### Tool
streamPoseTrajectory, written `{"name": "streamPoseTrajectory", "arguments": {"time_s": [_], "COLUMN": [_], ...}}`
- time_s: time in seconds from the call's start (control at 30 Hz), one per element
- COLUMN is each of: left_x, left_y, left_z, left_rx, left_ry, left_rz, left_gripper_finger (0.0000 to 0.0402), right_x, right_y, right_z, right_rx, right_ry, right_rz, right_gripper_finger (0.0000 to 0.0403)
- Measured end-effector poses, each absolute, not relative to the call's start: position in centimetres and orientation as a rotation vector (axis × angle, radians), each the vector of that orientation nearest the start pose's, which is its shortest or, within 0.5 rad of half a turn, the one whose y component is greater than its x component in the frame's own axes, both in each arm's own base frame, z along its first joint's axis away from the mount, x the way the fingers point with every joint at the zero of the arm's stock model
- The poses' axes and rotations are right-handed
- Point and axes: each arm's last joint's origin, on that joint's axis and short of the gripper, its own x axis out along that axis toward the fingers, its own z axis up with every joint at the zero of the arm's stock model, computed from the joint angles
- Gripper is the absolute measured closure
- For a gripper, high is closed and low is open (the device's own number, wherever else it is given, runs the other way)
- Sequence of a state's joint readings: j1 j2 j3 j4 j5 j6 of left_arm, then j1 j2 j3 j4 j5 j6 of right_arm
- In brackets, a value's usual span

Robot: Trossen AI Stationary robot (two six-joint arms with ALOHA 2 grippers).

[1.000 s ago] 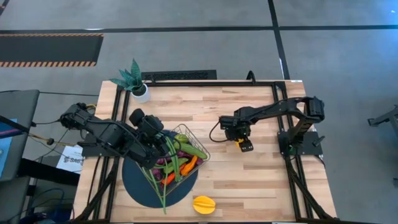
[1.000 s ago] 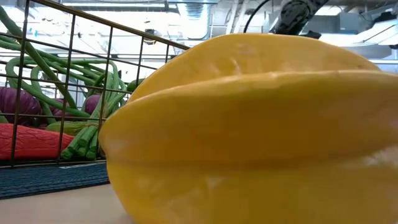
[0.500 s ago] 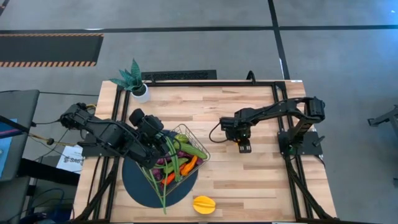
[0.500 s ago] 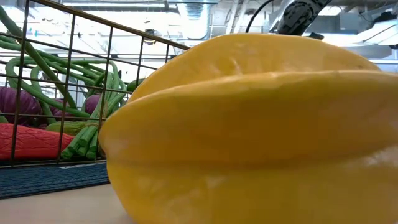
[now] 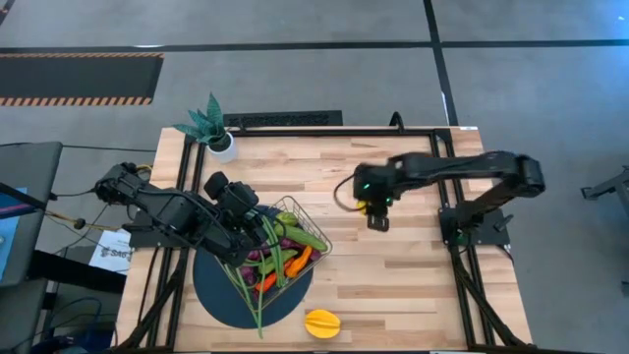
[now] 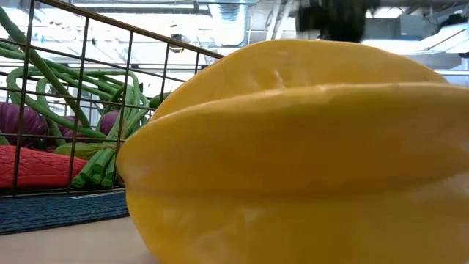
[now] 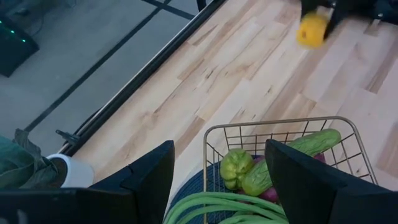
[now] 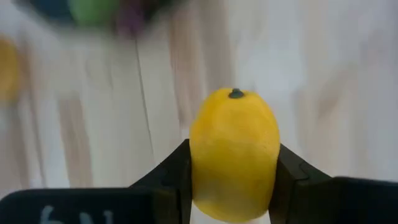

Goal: Build produce basket
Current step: Put the yellow lemon into the wire basket

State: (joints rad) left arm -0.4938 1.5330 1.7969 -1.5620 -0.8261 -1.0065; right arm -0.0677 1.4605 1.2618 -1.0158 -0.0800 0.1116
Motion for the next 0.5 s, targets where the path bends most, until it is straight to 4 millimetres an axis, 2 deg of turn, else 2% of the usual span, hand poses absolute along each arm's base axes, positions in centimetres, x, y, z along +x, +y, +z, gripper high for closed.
{"name": "streamPoseTrajectory", "arguments": {"time_s": [0.1,0.23,0.37,0.5], "left_x": [23.4,23.4,23.4,23.5], "left_y": [-10.2,-10.1,-9.9,-9.7], "left_z": [40.5,40.6,40.6,40.7], "left_rx": [-0.111,-0.062,-0.032,-0.023], "left_ry": [0.744,0.733,0.726,0.731], "left_rz": [0.723,0.727,0.732,0.735], "left_gripper_finger": [0.0164,0.0164,0.0164,0.0164], "right_x": [26.7,25.6,25.6,27.2], "right_y": [-1.2,-0.4,1.0,2.8], "right_z": [33.3,37.9,40.1,40.2], "right_rx": [0.189,0.216,0.238,0.233], "right_ry": [1.006,0.721,0.522,0.45], "right_rz": [-0.101,-0.072,0.026,0.122], "right_gripper_finger": [0.0263,0.0263,0.0263,0.0263]}}
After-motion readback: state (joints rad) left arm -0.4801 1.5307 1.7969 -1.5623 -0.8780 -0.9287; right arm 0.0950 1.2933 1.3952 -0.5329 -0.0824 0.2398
